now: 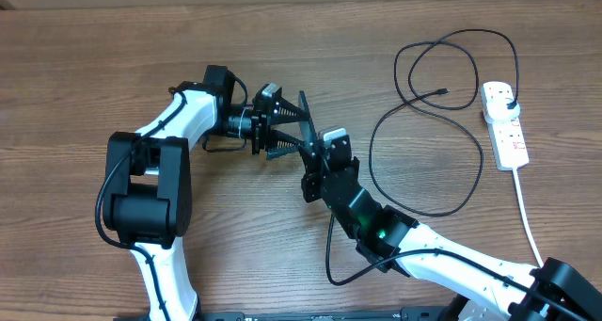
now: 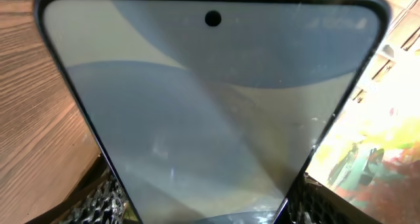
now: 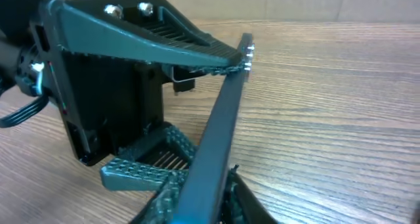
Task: Plug charger to phone and switch on socket
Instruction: 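Move the right gripper to the phone's lower edge and grasp it, then release the phone from the left gripper, holding it with the right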
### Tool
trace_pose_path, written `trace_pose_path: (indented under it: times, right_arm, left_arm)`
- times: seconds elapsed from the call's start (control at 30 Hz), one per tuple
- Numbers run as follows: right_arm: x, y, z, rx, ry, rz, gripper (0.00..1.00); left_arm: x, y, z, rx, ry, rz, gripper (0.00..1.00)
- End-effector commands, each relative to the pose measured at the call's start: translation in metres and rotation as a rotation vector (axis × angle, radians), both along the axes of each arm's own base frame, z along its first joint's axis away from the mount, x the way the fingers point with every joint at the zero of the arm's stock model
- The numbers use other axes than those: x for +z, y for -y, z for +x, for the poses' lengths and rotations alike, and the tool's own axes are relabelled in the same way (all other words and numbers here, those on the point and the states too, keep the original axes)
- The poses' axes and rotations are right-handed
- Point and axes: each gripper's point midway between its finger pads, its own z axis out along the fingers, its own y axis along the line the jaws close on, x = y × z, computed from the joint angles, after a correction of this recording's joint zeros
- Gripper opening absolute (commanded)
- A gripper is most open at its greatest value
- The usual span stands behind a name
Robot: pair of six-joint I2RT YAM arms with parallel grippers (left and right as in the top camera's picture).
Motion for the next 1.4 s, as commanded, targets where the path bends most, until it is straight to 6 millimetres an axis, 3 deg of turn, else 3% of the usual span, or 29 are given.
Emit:
trace_pose_path:
  times: [0.0, 0.17, 0.3, 0.33, 0.53, 0.73, 0.87, 0.9, 1.0, 1.03, 1.1, 1.23, 1.37]
  right_arm:
    - [0.012, -0.009, 0.001, 0.020, 0.018, 0.033, 0.14]
    - [0.012, -0.009, 0.001, 0.020, 0.018, 0.033, 0.11]
    - [0.011, -0.009, 0.001, 0.019, 0.015, 0.029, 0.08]
    - [0.010, -0.008, 0.001, 0.016, 0.015, 0.025, 0.07]
    - [0.012, 0.000, 0.005, -0.034, 0.031, 0.014, 0.04]
    - [0.026, 0.017, -0.001, -0.084, 0.020, 0.023, 0.04]
    - [0.044, 0.039, -0.014, -0.120, 0.003, 0.041, 0.04]
    - [0.063, 0.048, -0.021, -0.140, 0.007, 0.110, 0.04]
    - [0.091, 0.060, -0.030, -0.165, 0.018, 0.246, 0.04]
    - [0.098, 0.063, -0.033, -0.175, 0.016, 0.292, 0.04]
    - [0.109, 0.073, -0.041, -0.229, -0.041, 0.463, 0.04]
    - [0.086, 0.079, -0.045, -0.407, -0.265, 0.777, 0.04]
    - [0.055, 0.058, -0.051, -0.501, -0.525, 1.005, 0.04]
  left_arm:
    - [0.003, 0.002, -0.002, -0.006, -0.012, -0.039, 0.70]
    - [-0.006, 0.002, -0.002, -0.007, -0.004, 0.016, 0.75]
    - [-0.010, 0.002, -0.002, -0.007, -0.002, 0.035, 0.92]
    - [-0.010, 0.001, -0.001, -0.006, 0.001, 0.036, 1.00]
    - [-0.015, -0.012, 0.008, 0.030, 0.024, 0.061, 1.00]
    - [-0.015, -0.053, 0.028, 0.136, 0.073, 0.059, 1.00]
    - [-0.008, -0.074, 0.018, 0.167, 0.113, 0.055, 1.00]
    - [0.001, -0.081, 0.009, 0.173, 0.153, 0.050, 1.00]
    - [0.021, -0.091, -0.004, 0.185, 0.223, 0.041, 1.00]
    - [0.025, -0.093, -0.007, 0.188, 0.236, 0.040, 1.00]
    - [0.051, -0.102, -0.021, 0.203, 0.322, 0.032, 1.00]
    - [0.075, -0.108, -0.042, 0.167, 0.445, 0.080, 0.94]
    - [0.087, -0.101, -0.050, 0.147, 0.485, 0.083, 0.93]
